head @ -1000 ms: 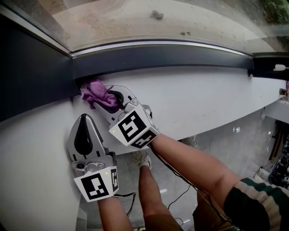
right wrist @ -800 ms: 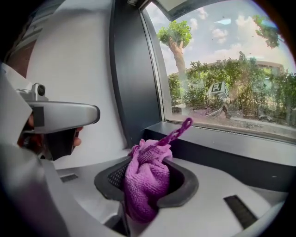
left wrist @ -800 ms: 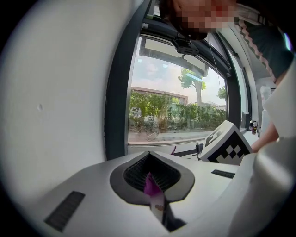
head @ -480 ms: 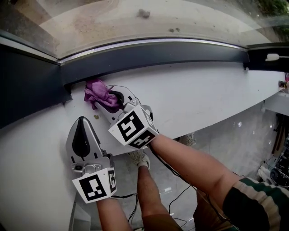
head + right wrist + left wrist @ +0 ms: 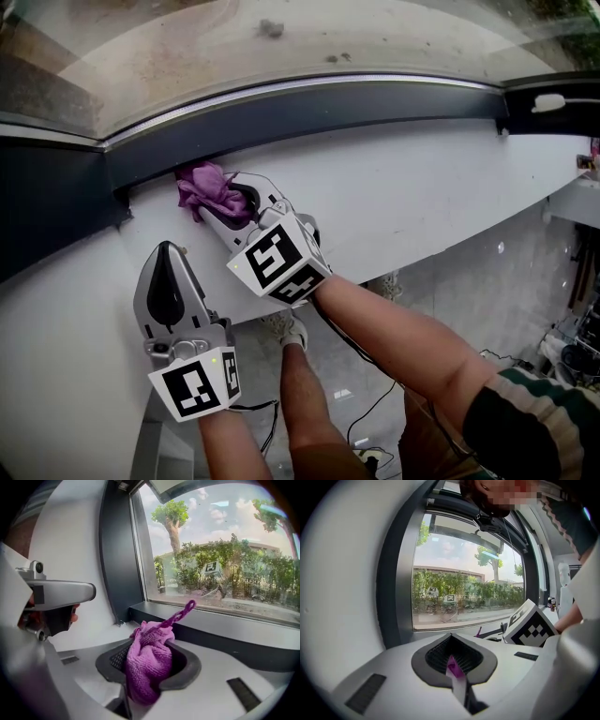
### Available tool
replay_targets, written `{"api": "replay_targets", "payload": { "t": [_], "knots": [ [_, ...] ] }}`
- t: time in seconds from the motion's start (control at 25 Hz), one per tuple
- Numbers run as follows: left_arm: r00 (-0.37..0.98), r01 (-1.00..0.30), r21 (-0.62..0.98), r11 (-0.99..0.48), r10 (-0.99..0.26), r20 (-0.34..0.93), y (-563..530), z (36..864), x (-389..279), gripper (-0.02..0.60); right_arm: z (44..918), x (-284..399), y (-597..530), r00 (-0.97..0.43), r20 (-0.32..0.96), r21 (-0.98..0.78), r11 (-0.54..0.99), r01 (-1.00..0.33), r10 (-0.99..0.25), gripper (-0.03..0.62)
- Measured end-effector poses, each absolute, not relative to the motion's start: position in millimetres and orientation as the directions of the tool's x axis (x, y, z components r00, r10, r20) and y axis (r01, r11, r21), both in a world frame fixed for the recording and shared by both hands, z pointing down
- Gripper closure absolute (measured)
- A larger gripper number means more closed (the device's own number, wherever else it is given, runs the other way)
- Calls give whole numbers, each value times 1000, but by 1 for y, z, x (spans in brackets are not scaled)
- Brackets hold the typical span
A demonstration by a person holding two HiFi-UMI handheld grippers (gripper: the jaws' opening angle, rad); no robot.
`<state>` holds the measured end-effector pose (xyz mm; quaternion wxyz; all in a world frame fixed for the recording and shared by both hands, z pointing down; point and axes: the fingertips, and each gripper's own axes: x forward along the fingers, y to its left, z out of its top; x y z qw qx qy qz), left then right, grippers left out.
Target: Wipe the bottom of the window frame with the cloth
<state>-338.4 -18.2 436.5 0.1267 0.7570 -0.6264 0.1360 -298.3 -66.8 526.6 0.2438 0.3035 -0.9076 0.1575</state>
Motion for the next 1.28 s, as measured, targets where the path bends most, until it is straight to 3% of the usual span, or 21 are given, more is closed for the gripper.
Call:
{"api": "replay_targets", "payload": {
  "t": [1.28],
  "knots": [
    [239, -968, 30, -250, -874, 424, -29, 439, -262, 578, 534, -194, -72, -628, 606, -108, 732, -673, -488, 444]
  ]
}}
